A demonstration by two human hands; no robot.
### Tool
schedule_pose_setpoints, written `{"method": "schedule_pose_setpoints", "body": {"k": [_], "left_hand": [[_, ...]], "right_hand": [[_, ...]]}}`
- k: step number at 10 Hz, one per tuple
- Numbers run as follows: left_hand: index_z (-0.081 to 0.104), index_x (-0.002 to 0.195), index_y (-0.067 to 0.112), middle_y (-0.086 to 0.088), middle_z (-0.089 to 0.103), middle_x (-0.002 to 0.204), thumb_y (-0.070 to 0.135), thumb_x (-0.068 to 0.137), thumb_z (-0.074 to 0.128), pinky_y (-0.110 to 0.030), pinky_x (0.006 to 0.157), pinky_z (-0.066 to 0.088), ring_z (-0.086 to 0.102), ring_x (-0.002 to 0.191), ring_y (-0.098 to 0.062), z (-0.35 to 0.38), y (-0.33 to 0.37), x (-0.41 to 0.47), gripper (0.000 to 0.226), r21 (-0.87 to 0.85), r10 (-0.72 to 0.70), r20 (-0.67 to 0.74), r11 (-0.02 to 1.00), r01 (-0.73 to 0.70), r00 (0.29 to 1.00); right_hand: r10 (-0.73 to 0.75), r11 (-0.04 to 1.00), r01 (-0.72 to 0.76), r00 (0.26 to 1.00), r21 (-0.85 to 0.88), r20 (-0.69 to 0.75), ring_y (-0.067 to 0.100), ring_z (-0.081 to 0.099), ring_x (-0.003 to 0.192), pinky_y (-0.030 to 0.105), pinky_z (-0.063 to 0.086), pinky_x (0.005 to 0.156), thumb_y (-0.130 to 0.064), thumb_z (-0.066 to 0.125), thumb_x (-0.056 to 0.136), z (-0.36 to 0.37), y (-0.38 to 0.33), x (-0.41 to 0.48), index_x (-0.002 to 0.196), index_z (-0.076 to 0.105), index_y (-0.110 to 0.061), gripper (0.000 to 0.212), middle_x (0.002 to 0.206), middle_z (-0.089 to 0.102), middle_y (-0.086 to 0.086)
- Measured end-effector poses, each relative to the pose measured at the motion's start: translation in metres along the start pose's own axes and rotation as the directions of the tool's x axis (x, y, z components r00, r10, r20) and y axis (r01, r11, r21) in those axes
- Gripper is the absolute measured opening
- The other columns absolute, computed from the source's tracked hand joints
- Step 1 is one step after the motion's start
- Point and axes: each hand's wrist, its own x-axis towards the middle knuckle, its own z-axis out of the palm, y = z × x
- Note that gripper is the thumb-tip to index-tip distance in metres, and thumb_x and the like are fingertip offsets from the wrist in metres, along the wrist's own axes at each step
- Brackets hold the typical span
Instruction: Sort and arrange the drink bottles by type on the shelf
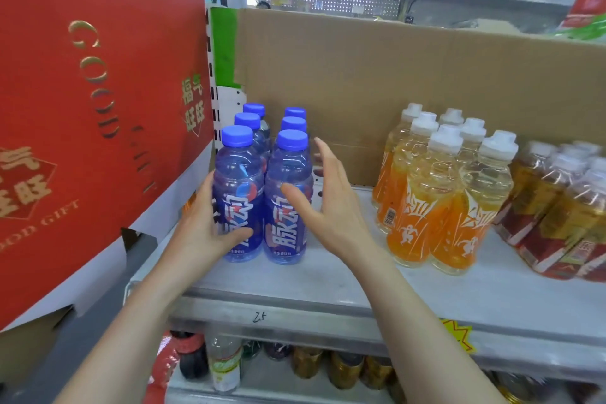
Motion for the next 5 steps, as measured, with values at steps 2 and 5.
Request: {"method": "schedule_pose_setpoints", "body": {"k": [2,5], "left_hand": [[0.028,0.120,0.057,0.032,0.054,0.116,-0.003,0.081,0.075,0.001,0.072,0.044,0.059,0.095,0.022,0.000,0.005,-0.003,0.086,-0.036,-0.001,0.034,0.999,0.002,0.999],[0.035,0.129,0.058,0.029,0.054,0.120,0.019,0.082,0.079,-0.012,0.089,0.046,0.057,0.102,0.015,-0.003,0.010,-0.018,0.076,0.126,-0.025,-0.129,0.991,0.041,0.991]], "right_hand": [[-0.069,0.984,0.069,0.998,-0.162,0.003,0.016,0.053,0.124,0.047,0.051,0.100,-0.057,0.050,0.093,0.010,0.002,0.011,0.151,0.034,-0.024,0.069,0.139,0.053,-0.002],[-0.125,0.968,0.114,0.992,-0.224,-0.035,0.017,0.053,0.129,0.045,0.048,0.107,-0.037,0.059,0.101,-0.036,-0.008,0.012,0.154,0.037,-0.016,0.062,0.145,0.052,0.004]]}}
